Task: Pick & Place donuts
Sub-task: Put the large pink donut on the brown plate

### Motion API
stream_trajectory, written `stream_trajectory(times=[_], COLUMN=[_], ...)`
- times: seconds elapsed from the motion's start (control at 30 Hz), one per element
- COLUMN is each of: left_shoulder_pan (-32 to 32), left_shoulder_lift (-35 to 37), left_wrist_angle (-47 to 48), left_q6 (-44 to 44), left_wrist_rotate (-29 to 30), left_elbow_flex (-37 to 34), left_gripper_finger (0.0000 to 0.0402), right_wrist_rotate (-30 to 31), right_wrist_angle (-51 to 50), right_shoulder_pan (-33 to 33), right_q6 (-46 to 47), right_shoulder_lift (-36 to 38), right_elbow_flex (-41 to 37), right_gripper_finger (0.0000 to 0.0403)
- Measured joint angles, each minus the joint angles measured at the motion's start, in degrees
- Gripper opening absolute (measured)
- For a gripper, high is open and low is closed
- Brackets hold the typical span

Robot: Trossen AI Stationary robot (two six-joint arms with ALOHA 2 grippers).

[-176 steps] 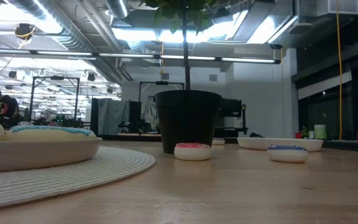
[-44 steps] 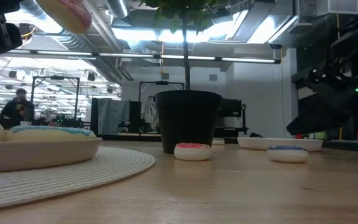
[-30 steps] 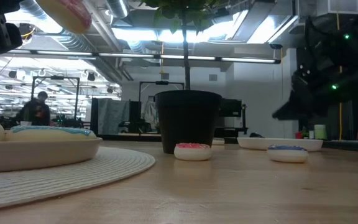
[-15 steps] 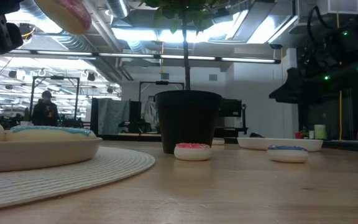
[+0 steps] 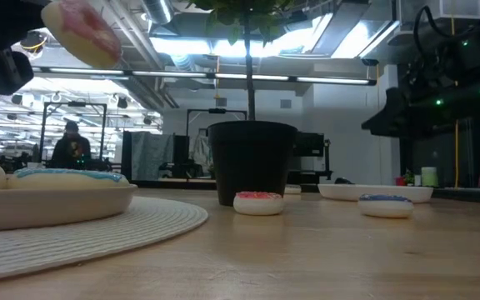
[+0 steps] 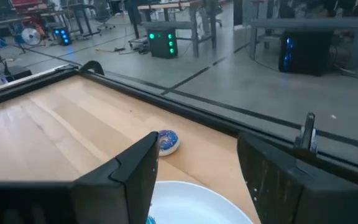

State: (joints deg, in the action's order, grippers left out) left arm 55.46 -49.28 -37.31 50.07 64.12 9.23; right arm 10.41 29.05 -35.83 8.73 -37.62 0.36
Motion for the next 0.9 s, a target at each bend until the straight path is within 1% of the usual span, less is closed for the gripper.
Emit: stream_trajectory(times=[0.13,0.4,0.53,0.7,0.83,0.9], left_shoulder_pan=[0.44,1.92,1.92,1.91,1.88,1.88], left_shoulder_lift=[0.00,0.00,-0.01,0.28,0.26,0.26], left_wrist_angle=[-4.57,-5.29,-9.48,-11.15,-10.97,-10.81], left_q6=[-4.04,-1.38,-1.96,-5.87,-5.73,-5.07], left_wrist_rotate=[-1.83,-10.57,-16.61,-23.48,-26.78,-27.30], left_elbow_flex=[-2.11,-6.20,-8.72,-8.78,-8.78,-8.78], left_gripper_finger=[0.0003,0.0003,0.0003,0.0003,0.0003,0.0003], right_wrist_rotate=[0.00,0.00,0.00,0.02,0.02,0.02], right_wrist_angle=[-1.20,-1.45,-1.45,-1.52,-1.53,-1.54], right_shoulder_pan=[0.00,0.00,0.00,0.00,0.00,0.00], right_q6=[-0.21,-0.02,-0.03,-0.04,-0.04,-0.09], right_shoulder_lift=[-0.01,-0.01,-0.01,-0.01,-0.01,-0.01], right_elbow_flex=[0.00,0.00,0.00,0.00,0.00,0.00], right_gripper_finger=[0.0218,0.0218,0.0218,0.0218,0.0218,0.0218])
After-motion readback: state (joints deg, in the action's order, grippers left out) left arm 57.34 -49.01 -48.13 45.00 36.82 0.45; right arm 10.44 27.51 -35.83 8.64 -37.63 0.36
